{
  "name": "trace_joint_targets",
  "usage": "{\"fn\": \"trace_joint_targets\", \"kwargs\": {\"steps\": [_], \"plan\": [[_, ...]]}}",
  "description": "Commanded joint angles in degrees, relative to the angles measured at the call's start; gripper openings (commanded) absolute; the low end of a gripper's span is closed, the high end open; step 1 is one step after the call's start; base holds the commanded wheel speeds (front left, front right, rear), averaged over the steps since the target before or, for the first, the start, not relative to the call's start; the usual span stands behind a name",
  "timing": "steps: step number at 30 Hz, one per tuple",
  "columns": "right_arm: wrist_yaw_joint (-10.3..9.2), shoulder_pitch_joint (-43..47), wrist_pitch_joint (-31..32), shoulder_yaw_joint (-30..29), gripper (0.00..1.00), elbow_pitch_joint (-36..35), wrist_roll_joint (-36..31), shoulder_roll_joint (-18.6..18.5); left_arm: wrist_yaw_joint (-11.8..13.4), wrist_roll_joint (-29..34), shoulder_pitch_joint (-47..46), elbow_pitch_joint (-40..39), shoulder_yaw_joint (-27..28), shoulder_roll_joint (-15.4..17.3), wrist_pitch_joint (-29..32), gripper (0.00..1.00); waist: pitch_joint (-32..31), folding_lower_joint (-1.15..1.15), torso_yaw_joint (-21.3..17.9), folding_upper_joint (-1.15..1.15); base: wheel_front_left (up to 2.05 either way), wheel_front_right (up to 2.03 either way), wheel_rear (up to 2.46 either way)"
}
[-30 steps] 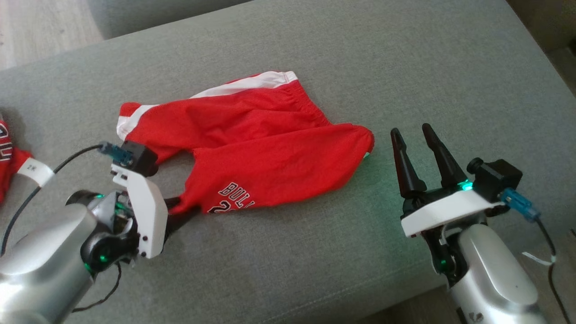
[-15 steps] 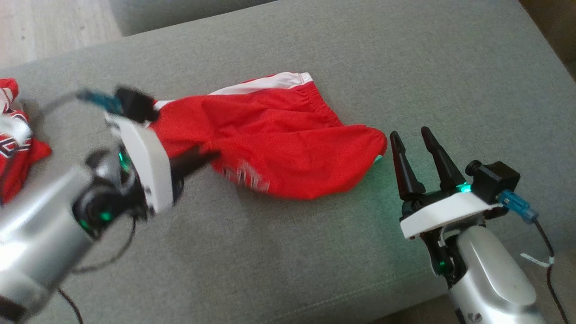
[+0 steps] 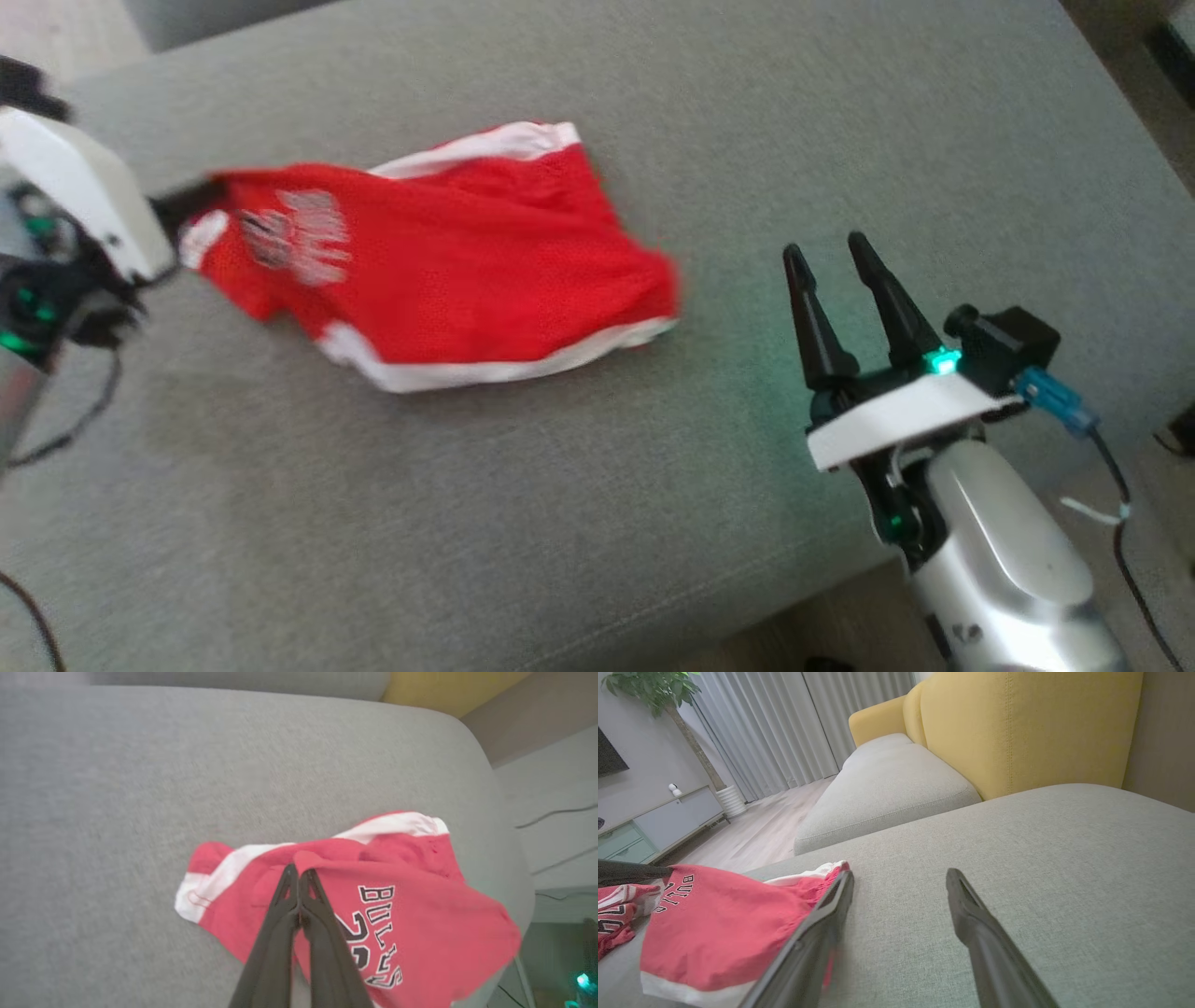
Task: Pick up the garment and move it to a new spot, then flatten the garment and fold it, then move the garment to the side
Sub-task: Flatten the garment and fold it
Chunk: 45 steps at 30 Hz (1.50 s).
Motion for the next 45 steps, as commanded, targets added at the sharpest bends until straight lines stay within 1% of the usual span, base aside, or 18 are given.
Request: {"fn": "trace_joint_targets", "kwargs": {"steps": [1, 2, 3, 4, 5, 6, 7, 8, 16, 22, 24, 26, 29, 33, 36, 39, 42, 45], "plan": [[-0.04, -3.2, -0.9, 1.5, 1.00, -1.6, 0.5, 1.1, 0.6, 1.2, -5.3, 2.6, 3.5, 2.5, -1.9, 0.00, 2.2, -0.01, -2.1, 0.00, 0.00, 0.00, 0.00], [-0.04, -3.5, -1.0, 1.7, 1.00, -1.5, 0.6, 1.2, 0.4, 1.1, -5.7, 4.1, 3.8, 2.2, -2.4, 0.00, 2.6, -0.01, -2.4, 0.00, 0.00, 0.00, 0.00], [-0.04, -3.7, -1.1, 1.8, 1.00, -1.5, 0.7, 1.3, 0.1, 0.8, -6.1, 5.5, 4.2, 1.7, -3.1, 0.21, 3.0, -0.01, -2.6, 0.00, 0.00, 0.00, 0.00], [-0.04, -3.8, -1.2, 1.8, 1.00, -1.4, 0.7, 1.4, -0.5, 0.5, -6.2, 6.6, 4.4, 1.1, -3.3, 0.36, 3.2, -0.01, -2.6, 0.00, 0.00, 0.00, 0.00], [-0.04, -3.9, -1.3, 1.9, 1.00, -1.2, 0.7, 1.4, -1.3, 0.2, -6.2, 7.4, 4.3, 0.5, -3.1, 0.46, 3.3, -0.01, -2.6, 0.00, 0.00, 0.00, 0.00], [-0.04, -4.0, -1.3, 1.9, 1.00, -1.0, 0.7, 1.5, -2.0, 0.1, -6.1, 8.1, 4.1, 0.0, -2.9, 0.86, 3.4, -0.01, -2.5, 0.00, 0.00, 0.00, 0.00], [-0.04, -4.0, -1.3, 1.9, 1.00, -1.0, 0.7, 1.5, -2.0, 0.1, -6.1, 8.1, 4.1, 0.0, -2.9, 0.86, 3.4, -0.01, -2.5, 0.00, 0.00, 0.00, 0.00], [-0.04, -4.0, -1.4, 1.9, 1.00, -0.8, 0.6, 1.6, -2.5, 0.3, -6.1, 8.7, 3.9, -0.5, -3.1, 1.00, 3.3, -0.01, -2.2, 0.00, 0.00, 0.00, 0.00], [-0.04, -3.4, -1.6, 1.9, 1.00, 0.7, 0.4, 1.1, -4.5, 3.8, -5.5, 8.1, 1.3, -2.1, -8.8, 1.00, -0.7, -0.01, 2.1, 0.00, 0.00, 0.00, 0.00], [-0.04, -2.1, -1.6, 1.7, 1.00, 1.2, 0.6, 0.0, -4.6, 8.6, -2.9, 2.5, 0.0, -0.6, -19.8, 1.00, -3.5, -0.01, 6.5, 0.00, 0.00, 0.00, 0.00], [-0.04, -1.6, -1.6, 1.5, 1.00, 1.2, 0.6, -0.3, -3.8, 10.7, -1.5, 0.7, 0.2, 0.1, -24.7, 1.00, -4.2, -0.01, 8.1, 0.00, 0.00, 0.00, 0.00], [-0.04, -1.1, -1.4, 1.4, 1.00, 1.3, 0.6, -0.5, -2.2, 13.0, 0.2, -1.3, 0.1, 0.7, -29.8, 1.00, -5.0, -0.01, 9.6, 0.00, 0.00, 0.00, 0.00], [-0.04, -0.3, -1.2, 1.3, 1.00, 1.4, 0.7, -0.8, 1.5, 16.0, 3.5, -5.3, 0.2, 1.2, -36.5, 1.00, -6.1, -0.01, 11.9, 0.00, 0.00, 0.00, 0.00], [-0.04, 1.0, -0.7, 1.2, 1.00, 1.7, 0.9, -1.1, 7.3, 18.3, 9.9, -11.9, 2.7, 1.9, -40.2, 1.00, -7.2, -0.01, 14.4, 0.00, 0.00, 0.00, 0.00], [-0.04, 2.1, -0.7, 0.8, 1.00, 1.6, 0.8, -1.3, 11.9, 21.0, 16.3, -18.7, 9.2, 1.8, -40.5, 1.00, -8.2, -0.01, 15.8, 0.00, 0.00, 0.00, 0.00], [-0.04, 3.2, -0.4, 0.1, 1.00, 1.4, 0.7, -1.7, 15.7, 26.7, 25.1, -26.3, 18.0, -0.2, -40.6, 1.00, -8.9, -0.01, 17.1, 0.00, 0.00, 0.00, 0.00], [-0.04, 4.1, 0.0, -0.4, 1.00, 0.9, 0.6, -1.8, 17.5, 33.0, 33.9, -31.8, 24.8, -3.4, -40.6, 1.00, -9.6, -0.01, 17.8, 0.00, 0.00, 0.00, 0.00], [-0.04, 4.6, 0.5, -0.7, 1.00, 0.2, 0.4, -1.9, 17.8, 37.9, 40.4, -34.8, 28.9, -6.9, -40.6, 1.00, -10.0, -0.01, 18.1, 0.00, 0.00, 0.00, 0.00]]}}
